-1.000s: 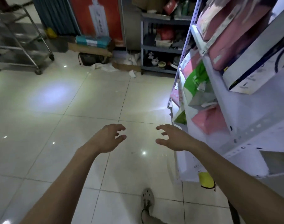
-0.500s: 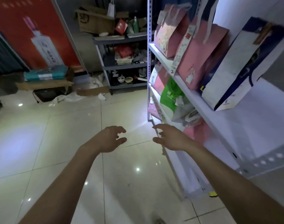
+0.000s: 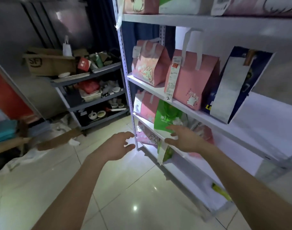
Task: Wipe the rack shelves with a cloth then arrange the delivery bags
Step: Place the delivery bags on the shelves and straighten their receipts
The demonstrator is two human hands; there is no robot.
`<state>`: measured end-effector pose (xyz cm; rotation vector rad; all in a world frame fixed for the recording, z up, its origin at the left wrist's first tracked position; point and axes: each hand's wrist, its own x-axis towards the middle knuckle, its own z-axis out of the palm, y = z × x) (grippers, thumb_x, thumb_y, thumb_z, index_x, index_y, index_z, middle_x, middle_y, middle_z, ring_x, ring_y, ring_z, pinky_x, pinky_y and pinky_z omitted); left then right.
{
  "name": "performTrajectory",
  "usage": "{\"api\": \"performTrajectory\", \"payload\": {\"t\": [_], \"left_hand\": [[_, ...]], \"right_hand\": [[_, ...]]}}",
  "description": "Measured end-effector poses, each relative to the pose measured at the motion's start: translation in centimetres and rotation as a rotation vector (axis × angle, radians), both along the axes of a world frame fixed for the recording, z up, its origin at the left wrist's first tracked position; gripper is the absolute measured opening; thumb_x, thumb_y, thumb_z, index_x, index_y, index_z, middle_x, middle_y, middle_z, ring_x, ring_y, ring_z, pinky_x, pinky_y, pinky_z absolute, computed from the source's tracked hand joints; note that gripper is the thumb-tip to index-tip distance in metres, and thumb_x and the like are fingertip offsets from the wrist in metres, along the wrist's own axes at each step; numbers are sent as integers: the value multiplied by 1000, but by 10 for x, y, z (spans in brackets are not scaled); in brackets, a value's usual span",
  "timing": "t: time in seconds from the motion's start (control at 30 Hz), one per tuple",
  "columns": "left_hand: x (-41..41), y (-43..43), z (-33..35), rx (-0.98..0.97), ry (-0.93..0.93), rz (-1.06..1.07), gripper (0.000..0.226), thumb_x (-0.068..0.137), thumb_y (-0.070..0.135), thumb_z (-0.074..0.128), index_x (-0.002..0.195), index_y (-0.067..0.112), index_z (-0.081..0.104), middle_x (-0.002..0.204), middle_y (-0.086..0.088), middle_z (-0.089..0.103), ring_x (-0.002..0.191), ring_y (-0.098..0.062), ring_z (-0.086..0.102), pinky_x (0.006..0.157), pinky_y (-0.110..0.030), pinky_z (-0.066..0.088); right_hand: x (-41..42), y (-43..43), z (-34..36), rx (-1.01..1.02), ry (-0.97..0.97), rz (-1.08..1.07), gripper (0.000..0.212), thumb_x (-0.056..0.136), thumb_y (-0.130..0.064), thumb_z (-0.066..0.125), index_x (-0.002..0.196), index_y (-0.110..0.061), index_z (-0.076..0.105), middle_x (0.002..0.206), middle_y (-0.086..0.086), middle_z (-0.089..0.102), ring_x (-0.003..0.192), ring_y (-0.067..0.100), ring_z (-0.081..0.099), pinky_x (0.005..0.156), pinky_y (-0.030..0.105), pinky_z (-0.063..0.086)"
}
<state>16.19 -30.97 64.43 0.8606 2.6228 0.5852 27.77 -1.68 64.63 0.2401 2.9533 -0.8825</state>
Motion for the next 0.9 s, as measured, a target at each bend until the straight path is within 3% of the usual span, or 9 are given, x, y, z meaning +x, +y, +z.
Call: {"api": "performTrajectory", "payload": {"t": [0.2, 0.37, 0.57, 0.7, 0.77, 0.9], "left_hand": [[-65, 2, 34, 55, 63, -132, 47, 103, 40, 69, 148, 32, 57, 145, 4, 61, 114, -15, 69, 102, -40, 56], [-129, 22, 60, 47, 139, -222, 50, 104, 41, 67, 151, 29, 54, 145, 4, 62, 120, -16, 67, 100, -37, 55], [-215, 51, 99, 41, 250, -297, 52, 104, 39, 67, 153, 26, 52, 138, 1, 66, 109, -17, 70, 97, -38, 57], [-274, 80, 133, 151, 268, -324, 50, 104, 37, 67, 151, 29, 53, 143, 4, 64, 114, -13, 68, 96, -32, 54], [-294, 100, 151, 220, 281, -336, 51, 104, 39, 68, 151, 29, 52, 145, 6, 62, 121, -12, 65, 101, -35, 55], [-319, 147, 188, 381, 332, -384, 48, 103, 35, 70, 148, 25, 56, 141, 6, 64, 124, -13, 63, 107, -43, 55]], "right_hand": [[-31, -15, 25, 19, 47, -109, 68, 95, -49, 72, 155, -26, 46, 151, -3, 58, 125, 16, 63, 92, 24, 52], [-77, -11, 47, 69, 110, -191, 66, 96, -46, 72, 154, -25, 48, 147, -1, 60, 123, 20, 63, 106, 38, 52], [-159, 0, 73, 82, 232, -241, 60, 95, -49, 72, 148, -31, 51, 143, -4, 61, 113, 12, 65, 95, 34, 55], [-205, 10, 103, 89, 299, -229, 45, 96, -46, 70, 137, -33, 57, 136, -11, 63, 97, -11, 59, 74, 7, 45], [-217, 14, 125, 118, 341, -251, 44, 97, -43, 69, 138, -30, 58, 135, -11, 64, 97, -12, 60, 70, 3, 45], [-222, 27, 176, 184, 409, -369, 56, 98, -43, 68, 150, -31, 50, 141, -8, 61, 113, 7, 64, 96, 33, 55]]}}
